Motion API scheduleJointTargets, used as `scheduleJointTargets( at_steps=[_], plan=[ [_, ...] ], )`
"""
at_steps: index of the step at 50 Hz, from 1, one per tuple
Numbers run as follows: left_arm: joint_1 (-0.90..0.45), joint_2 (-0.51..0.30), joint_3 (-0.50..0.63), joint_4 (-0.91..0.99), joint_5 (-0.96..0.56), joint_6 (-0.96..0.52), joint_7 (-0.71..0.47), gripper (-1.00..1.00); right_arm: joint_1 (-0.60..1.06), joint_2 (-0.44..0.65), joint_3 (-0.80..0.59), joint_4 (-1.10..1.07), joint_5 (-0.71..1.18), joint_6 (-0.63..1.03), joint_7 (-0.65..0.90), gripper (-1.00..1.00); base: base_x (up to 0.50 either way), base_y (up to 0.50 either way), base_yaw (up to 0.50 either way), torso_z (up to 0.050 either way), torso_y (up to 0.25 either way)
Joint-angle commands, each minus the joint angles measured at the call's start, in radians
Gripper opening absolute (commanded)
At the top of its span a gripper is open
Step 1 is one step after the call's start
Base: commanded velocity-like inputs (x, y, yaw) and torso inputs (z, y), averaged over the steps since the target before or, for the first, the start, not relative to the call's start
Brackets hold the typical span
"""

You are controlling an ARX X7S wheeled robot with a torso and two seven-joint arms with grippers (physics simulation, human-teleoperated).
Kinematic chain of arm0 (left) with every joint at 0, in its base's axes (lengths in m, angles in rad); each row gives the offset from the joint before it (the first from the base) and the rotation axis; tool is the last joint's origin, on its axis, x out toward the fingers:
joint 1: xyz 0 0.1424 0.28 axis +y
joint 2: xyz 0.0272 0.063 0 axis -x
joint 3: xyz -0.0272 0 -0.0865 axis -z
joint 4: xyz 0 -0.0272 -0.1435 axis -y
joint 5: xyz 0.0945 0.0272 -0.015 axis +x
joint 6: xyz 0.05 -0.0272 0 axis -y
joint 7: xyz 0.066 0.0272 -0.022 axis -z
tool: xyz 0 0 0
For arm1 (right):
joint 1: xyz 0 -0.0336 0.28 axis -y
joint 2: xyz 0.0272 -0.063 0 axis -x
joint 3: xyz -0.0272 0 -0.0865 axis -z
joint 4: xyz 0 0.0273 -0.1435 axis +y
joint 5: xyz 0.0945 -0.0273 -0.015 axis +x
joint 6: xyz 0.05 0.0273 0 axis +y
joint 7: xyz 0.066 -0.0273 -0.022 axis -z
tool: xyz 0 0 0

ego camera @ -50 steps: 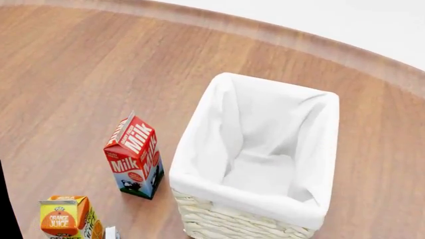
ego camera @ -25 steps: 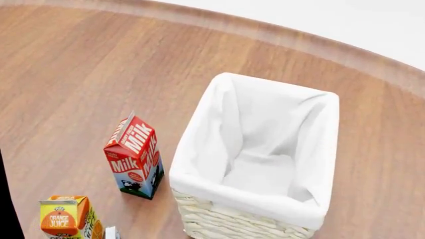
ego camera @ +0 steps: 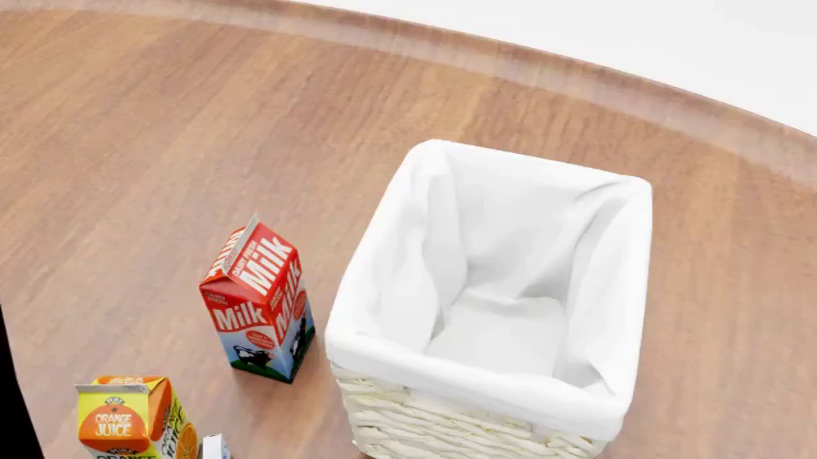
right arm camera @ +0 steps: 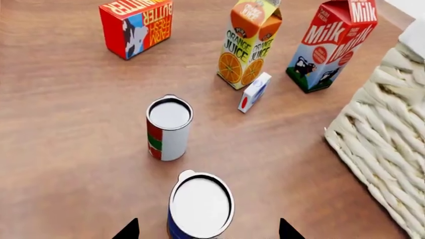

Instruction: Pick up the alphabet soup and the tomato sauce, and put them in the basket.

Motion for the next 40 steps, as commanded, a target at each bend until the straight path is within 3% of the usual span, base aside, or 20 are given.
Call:
scheduleJointTargets(
  at_steps=[1, 40],
  plan=[
    [-0.018, -0.008, 0.017, 0.005, -0.002, 0.003, -0.009, 1.0, 0.03, -0.043, 0.028, 0.06, 0.05, 0.002, -0.022, 1.0, 0.0, 0.0, 0.0, 0.0, 0.0],
    [-0.075, -0.028, 0.083, 0.002, 0.0, 0.032, -0.033, 1.0, 0.135, -0.161, 0.026, 0.233, 0.093, -0.007, -0.091, 1.0, 0.0, 0.0, 0.0, 0.0, 0.0]
  ],
)
